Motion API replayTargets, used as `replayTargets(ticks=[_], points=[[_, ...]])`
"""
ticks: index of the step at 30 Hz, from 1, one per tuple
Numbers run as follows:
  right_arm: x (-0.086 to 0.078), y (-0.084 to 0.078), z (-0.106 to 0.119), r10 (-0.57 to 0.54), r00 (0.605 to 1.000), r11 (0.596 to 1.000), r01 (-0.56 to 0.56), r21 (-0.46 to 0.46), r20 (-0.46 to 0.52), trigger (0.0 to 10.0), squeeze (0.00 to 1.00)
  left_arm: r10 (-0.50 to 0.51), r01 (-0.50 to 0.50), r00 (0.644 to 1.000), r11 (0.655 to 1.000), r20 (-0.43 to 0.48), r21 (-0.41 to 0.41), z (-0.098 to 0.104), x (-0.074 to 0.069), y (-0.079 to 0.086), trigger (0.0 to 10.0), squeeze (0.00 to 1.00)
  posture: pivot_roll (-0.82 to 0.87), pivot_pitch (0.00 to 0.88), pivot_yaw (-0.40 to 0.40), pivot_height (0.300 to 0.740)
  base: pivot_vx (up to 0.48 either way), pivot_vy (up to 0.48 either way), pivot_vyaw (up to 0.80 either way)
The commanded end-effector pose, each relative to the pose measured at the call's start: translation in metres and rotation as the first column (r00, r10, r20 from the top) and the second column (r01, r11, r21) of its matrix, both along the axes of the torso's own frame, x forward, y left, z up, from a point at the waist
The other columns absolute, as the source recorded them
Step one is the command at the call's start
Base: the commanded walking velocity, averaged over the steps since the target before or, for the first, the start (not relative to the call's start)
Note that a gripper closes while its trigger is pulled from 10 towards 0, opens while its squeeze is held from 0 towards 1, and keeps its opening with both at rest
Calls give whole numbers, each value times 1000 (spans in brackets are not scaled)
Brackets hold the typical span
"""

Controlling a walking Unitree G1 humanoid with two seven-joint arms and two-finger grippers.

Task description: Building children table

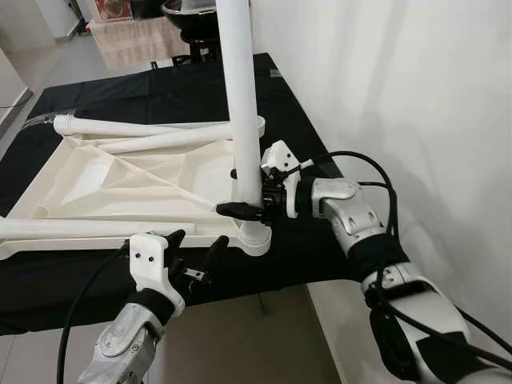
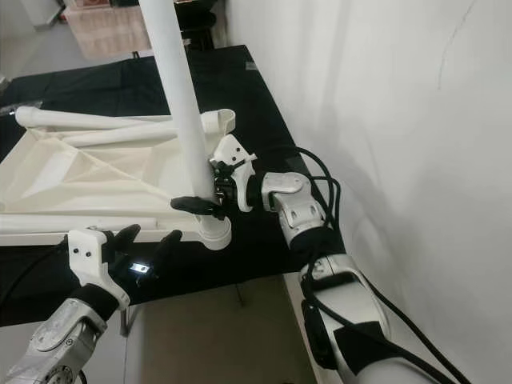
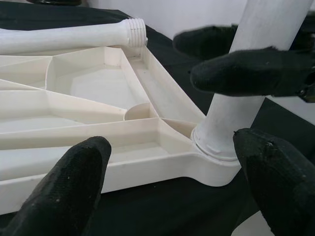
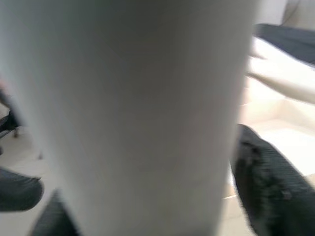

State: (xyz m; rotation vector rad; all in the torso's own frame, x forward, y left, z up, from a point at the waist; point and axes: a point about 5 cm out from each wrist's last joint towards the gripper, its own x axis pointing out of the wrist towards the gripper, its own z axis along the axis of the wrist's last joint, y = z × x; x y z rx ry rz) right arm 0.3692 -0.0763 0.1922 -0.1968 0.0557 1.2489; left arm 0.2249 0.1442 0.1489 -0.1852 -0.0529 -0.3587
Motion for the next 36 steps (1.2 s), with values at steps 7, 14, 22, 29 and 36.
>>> replayTargets(ticks=[7, 14, 22, 29, 36], points=[[2, -13, -2, -7, 1000, 1000, 7, 17, 19, 0, 0, 6, -6, 1000, 1000, -7, 0, -1, -3, -1, 10000, 0, 10, 113, 32, 740, 0, 0, 0], [-12, -17, -37, -615, 788, 788, 614, -46, -7, 0, 0, 7, -7, 1000, 1000, -6, 0, 0, -5, 3, 10000, 0, -10, 130, 31, 740, 0, 0, 0], [-46, 32, -53, -549, 836, 836, 549, 0, 5, 0, 0, -1, 1, 1000, 1000, -18, 5, -3, 0, 6, 10000, 0, 7, 106, 48, 740, 0, 0, 0], [-45, 50, -48, -451, 891, 891, 453, 18, -47, 10000, 1000, 25, -25, 1000, 1000, -13, 12, -4, 0, 7, 10000, 0, 7, 84, 53, 740, 0, 0, 0], [-42, 39, -22, -203, 979, 973, 203, 106, -14, 10000, 1000, 9, -9, 1000, 1000, -20, 6, -6, 0, 5, 10000, 0, -1, 76, 54, 740, 0, 0, 0]])
